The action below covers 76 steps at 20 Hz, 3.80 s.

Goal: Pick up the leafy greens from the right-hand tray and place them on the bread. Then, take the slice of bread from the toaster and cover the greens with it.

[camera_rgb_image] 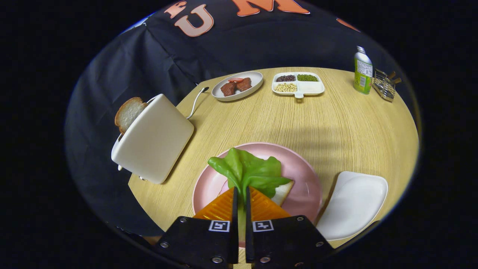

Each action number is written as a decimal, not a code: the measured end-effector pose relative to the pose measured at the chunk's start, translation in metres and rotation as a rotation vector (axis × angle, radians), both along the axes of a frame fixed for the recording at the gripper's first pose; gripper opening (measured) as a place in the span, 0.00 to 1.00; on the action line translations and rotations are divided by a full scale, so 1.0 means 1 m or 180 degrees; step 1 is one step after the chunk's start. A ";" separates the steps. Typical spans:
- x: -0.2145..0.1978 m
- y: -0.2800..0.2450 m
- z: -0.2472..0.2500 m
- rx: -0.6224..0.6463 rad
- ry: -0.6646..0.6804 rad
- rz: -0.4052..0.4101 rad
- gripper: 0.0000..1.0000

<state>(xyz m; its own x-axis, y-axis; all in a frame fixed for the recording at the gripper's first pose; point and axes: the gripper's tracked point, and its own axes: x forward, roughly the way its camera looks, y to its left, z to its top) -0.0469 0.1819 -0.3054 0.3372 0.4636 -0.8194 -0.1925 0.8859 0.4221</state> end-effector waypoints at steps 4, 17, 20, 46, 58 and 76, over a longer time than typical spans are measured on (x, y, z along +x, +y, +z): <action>0.001 0.001 0.006 0.0022 -0.0002 0.0009 0.21; 0.034 -0.001 0.062 -0.0130 -0.0374 -0.0013 0.62; 0.044 0.014 0.089 -0.0071 -0.0462 0.0016 0.71; 0.090 0.224 0.185 0.0166 -0.0259 0.0751 0.84; 0.087 0.254 0.144 -0.0094 0.0331 0.0825 0.75; 0.089 0.225 0.177 0.0273 0.0024 0.0724 0.09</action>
